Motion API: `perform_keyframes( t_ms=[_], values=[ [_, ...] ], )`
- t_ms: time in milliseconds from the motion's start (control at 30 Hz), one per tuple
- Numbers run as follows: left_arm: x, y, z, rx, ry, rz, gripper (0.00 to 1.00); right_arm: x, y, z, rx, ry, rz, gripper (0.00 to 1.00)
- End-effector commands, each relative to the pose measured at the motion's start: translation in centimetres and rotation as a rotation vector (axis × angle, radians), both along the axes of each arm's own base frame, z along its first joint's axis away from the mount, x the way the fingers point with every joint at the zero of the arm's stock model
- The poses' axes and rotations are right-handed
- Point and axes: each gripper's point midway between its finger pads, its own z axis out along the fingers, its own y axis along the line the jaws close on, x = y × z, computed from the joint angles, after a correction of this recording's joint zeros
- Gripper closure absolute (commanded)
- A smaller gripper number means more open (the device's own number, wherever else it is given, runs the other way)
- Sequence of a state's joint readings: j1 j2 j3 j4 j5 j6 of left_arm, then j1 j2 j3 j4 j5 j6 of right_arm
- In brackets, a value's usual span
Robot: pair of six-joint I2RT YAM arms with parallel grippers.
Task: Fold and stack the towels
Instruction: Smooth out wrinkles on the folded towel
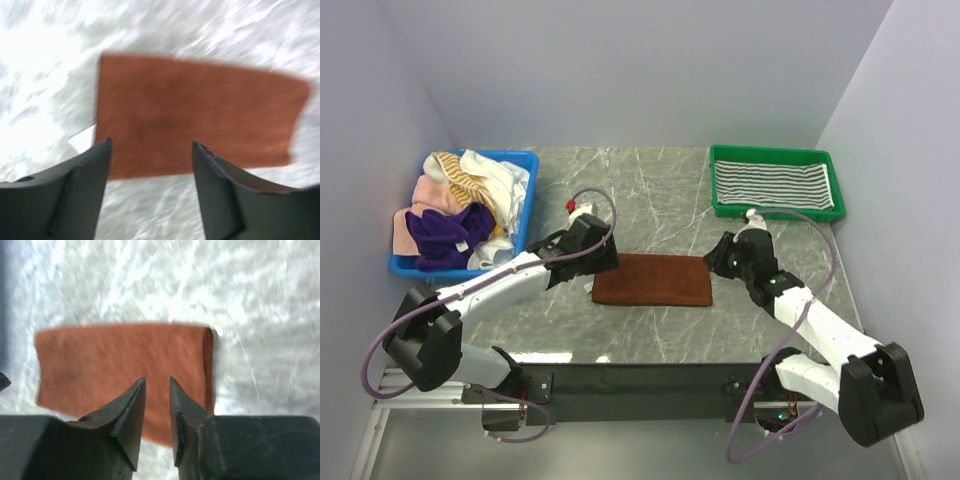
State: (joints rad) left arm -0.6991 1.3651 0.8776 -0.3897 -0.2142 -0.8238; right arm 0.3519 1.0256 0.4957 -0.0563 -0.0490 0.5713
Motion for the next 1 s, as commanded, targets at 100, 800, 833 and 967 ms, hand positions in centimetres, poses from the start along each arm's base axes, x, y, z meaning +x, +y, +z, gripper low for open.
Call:
perform_keyframes(
  t_ms=[100,800,833,967],
  values=[
    [5.4,-2.6,3.1,-0.109,-0.126,0.023,0.37,5.1,2.2,2.9,0.129,-0.121,0.027,0.7],
    [10.5,3.8,-7.8,-0.062,0.078,0.235,0.39,9.9,0.4,-6.6,0.228,0.165,-0.066,0.73],
    [10.8,4.0,-7.5,-0.041,0.075,0.232,0.36,11.2,0.5,-5.4,0.222,0.129,-0.057,0.73],
    [12.3,4.1,-4.4,-0.016,0.02,0.214,0.25,12.2,1.8,-1.2,0.225,0.046,0.005,0.73]
  ],
)
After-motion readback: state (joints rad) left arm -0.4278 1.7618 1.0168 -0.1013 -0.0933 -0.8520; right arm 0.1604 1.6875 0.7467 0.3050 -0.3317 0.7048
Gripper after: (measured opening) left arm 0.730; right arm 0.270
